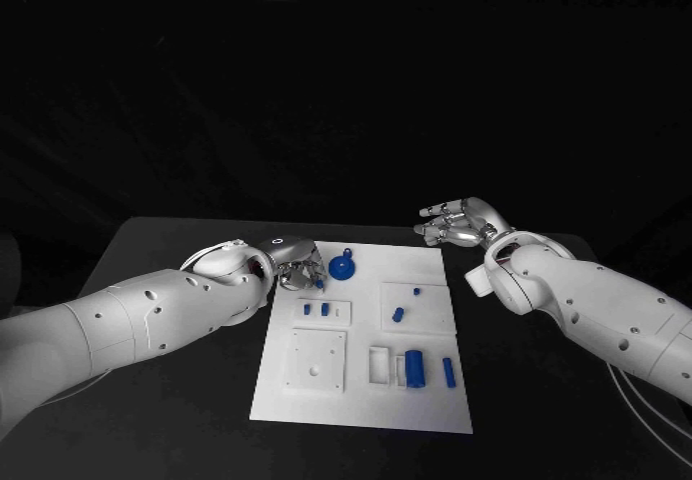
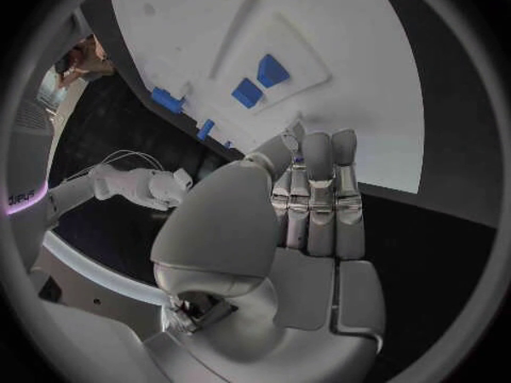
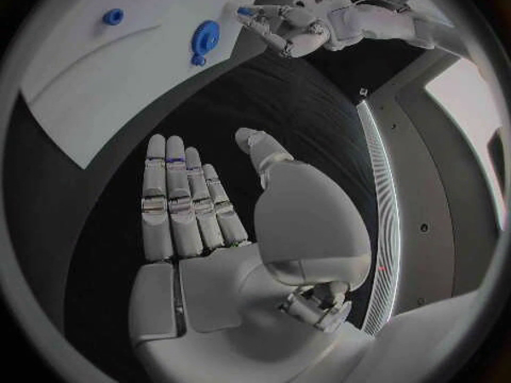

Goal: Assemble the parts on the task board

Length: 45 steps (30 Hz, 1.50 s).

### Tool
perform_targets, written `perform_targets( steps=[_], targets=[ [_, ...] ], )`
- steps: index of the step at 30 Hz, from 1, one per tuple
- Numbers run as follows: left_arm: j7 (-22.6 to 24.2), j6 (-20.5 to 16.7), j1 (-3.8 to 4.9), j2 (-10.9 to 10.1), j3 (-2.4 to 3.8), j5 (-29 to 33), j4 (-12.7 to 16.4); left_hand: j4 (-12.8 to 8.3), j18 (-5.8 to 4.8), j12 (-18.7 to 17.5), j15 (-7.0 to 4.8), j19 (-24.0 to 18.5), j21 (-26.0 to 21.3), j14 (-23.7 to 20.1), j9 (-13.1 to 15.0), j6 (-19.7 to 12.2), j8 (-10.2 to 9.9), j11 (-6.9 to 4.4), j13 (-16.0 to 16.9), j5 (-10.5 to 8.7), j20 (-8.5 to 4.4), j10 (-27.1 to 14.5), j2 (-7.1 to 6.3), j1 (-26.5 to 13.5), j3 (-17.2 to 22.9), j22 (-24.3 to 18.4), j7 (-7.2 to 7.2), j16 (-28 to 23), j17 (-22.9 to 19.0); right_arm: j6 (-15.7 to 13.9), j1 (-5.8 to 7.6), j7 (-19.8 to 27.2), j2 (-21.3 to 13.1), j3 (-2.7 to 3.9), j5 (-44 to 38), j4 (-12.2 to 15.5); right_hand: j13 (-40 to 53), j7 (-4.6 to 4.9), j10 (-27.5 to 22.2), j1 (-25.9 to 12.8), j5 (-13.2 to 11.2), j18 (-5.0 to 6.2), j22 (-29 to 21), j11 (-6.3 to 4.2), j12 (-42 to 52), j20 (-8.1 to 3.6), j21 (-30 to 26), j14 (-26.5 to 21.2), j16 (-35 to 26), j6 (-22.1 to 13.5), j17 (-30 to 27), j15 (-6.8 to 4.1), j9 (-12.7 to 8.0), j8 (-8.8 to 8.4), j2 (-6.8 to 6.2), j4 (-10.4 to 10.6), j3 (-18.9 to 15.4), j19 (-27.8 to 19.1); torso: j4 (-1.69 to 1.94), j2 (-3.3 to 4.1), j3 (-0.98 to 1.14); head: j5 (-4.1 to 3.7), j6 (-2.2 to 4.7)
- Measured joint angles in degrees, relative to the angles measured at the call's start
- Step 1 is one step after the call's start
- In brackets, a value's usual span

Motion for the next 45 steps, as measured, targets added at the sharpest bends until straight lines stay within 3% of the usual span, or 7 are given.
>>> perform_targets(
  steps=[29, 45],
  targets=[
    [-0.8, 2.25, 0.01, 0.25, -0.31, -0.02, -0.12, 0.19, 0.0, 0.0, 0.04, -0.13, 0.0, -0.04, 0.04, 0.0, 0.0, -0.12, 0.0, -0.01, 0.14, -0.19, 0.0, 0.0, 0.12, 0.0, 0.0, 0.0, -0.01, 0.07, 0.0, 0.0, 0.01, 0.0, 0.02, -0.07, 0.0, 0.0, 0.0, 0.0, 0.0, 0.0, 0.0, 0.0, 0.0, 0.21, 0.0, -0.2, 0.0, 0.0, -0.04, 0.2, 0.0, 0.0, 0.0, 0.0, 0.0, -0.21, -0.02, 0.0, 0.04, -0.05, -0.24],
    [-2.18, 2.86, -0.08, 1.37, -0.87, -0.08, -0.72, 1.03, 0.0, -0.01, 0.31, -0.52, -0.41, -0.32, 0.1, 0.0, 0.0, 0.05, 0.0, -0.68, 0.11, -0.77, 0.33, -0.33, -0.4, 0.0, 0.0, 0.0, -0.02, 0.09, 0.0, 0.01, 0.01, 0.0, 0.02, -0.08, 0.0, 0.0, 0.0, 0.0, 0.0, 0.0, 0.0, 0.0, 0.0, 0.21, 0.0, -0.21, 0.0, 0.0, -0.04, 0.21, 0.0, 0.0, 0.0, 0.0, 0.0, -0.21, -0.05, 0.04, 0.04, -0.2, -0.26]
  ],
)
